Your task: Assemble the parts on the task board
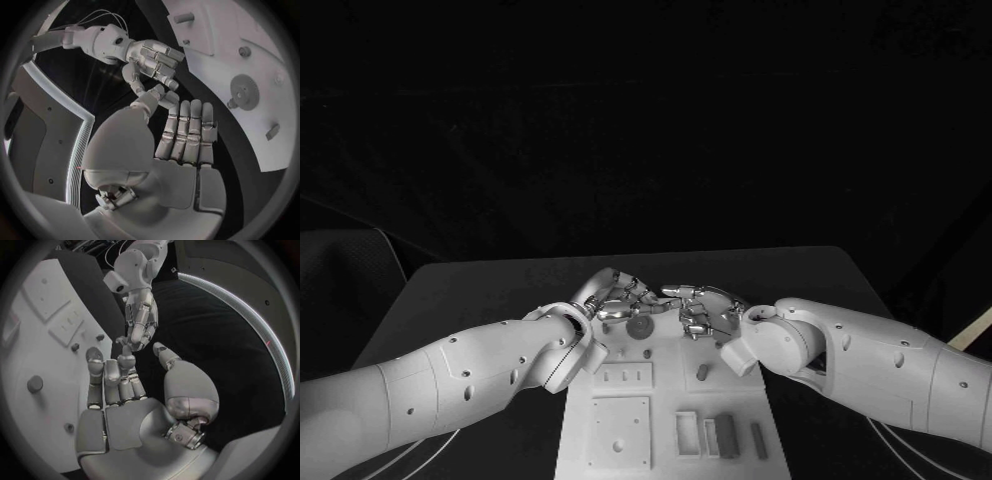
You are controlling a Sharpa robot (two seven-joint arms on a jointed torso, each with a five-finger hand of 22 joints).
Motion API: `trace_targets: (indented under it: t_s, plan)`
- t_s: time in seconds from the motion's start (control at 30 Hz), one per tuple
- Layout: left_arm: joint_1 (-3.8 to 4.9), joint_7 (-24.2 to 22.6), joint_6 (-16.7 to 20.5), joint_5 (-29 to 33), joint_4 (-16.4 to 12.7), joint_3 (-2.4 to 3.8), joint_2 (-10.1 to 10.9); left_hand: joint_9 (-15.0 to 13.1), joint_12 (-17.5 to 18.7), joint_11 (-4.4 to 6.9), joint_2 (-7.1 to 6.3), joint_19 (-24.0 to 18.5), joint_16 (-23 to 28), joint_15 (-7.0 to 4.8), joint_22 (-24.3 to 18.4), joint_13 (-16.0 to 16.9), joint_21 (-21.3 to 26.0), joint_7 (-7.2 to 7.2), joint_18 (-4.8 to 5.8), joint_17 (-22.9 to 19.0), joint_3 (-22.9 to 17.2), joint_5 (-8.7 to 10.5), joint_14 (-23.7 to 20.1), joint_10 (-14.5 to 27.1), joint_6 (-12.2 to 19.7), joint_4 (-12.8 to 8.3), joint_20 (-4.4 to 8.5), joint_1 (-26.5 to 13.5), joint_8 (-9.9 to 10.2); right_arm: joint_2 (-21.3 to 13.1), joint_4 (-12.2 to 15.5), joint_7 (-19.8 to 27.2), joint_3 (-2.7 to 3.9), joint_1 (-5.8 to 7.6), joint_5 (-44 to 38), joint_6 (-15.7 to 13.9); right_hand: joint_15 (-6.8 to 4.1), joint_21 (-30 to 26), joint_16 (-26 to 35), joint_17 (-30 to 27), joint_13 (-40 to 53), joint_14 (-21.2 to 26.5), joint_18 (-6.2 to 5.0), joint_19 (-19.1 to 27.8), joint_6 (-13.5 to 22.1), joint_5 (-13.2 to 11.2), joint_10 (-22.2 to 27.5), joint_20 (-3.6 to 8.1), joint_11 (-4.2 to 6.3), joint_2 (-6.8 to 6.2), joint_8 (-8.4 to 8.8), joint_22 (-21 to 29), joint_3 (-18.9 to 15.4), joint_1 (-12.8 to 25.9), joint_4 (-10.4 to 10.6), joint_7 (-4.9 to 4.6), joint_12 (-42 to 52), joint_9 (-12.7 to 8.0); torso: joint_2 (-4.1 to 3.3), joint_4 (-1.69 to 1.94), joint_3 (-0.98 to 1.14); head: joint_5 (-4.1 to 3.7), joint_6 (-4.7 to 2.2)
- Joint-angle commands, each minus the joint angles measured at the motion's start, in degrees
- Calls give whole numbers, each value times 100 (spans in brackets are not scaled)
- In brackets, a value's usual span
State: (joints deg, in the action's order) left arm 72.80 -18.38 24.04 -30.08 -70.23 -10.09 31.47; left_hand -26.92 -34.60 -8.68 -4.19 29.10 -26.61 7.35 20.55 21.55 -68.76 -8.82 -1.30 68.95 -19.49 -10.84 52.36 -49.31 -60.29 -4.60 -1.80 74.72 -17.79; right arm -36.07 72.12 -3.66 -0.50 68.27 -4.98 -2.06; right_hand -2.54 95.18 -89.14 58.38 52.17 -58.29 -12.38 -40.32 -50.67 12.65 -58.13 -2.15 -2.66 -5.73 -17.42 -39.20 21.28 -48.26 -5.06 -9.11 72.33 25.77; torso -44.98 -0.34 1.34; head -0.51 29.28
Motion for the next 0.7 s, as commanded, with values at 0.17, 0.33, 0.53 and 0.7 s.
trace_targets:
  t_s: [0.17, 0.33, 0.53, 0.7]
  plan:
    - [-2, -122, -116, -230, -23, 7, -26, -6, -1, 6, 9, -77, 56, 4, -11, -5, 39, 187, 64, 20, 14, 1, -72, 72, -181, -57, -12, -39, -27, 99, -54, -155, -13, -5, 49, 489, 22, -13, 42, -22, -14, 84, 50, 90, 0, -6, 57, -11, -21, 5, -46, 18, -26, 122, 61, -1, -29, -11, 0, 0, -6, -20, 17]
    - [-2, -127, -116, -232, -32, 7, -33, -4, -4, 7, 13, -121, 73, 8, -15, -5, 54, 190, 74, 35, 2, -4, -105, 99, -180, -88, -16, -13, -28, 125, -87, -250, -26, -17, -63, 509, 37, -19, 48, -30, -19, 105, 61, 111, -3, -8, 71, -14, -28, -4, -51, 23, -40, 173, 91, -16, -29, -14, 0, 1, -3, -17, 21]
    - [-2, -133, -90, -262, -65, 8, -44, -3, -7, 7, 11, -141, 81, 9, -17, -5, 61, 191, 79, 42, -2, -5, -121, 110, -181, -103, -18, -1, -29, 155, -106, -281, -40, -36, -79, 525, 44, -21, 49, -34, -21, 114, 66, 119, 4, -7, 78, -15, -30, 1, -49, 25, -42, 196, 107, -20, -29, -18, -3, -4, -4, -4, 27]
    - [-2, -133, -86, -266, -76, 8, -54, -3, -8, 7, 10, -149, 84, 10, -18, -4, 63, 191, 81, 45, -4, -5, -128, 113, -182, -109, -19, 4, -30, 180, -113, -219, -41, -39, -74, 460, 54, -21, 48, -39, -24, 123, 70, 128, 5, -1, 85, -14, -33, 49, -53, 27, -29, 215, 129, -20, -25, -21, 0, -2, -1, -6, 27]
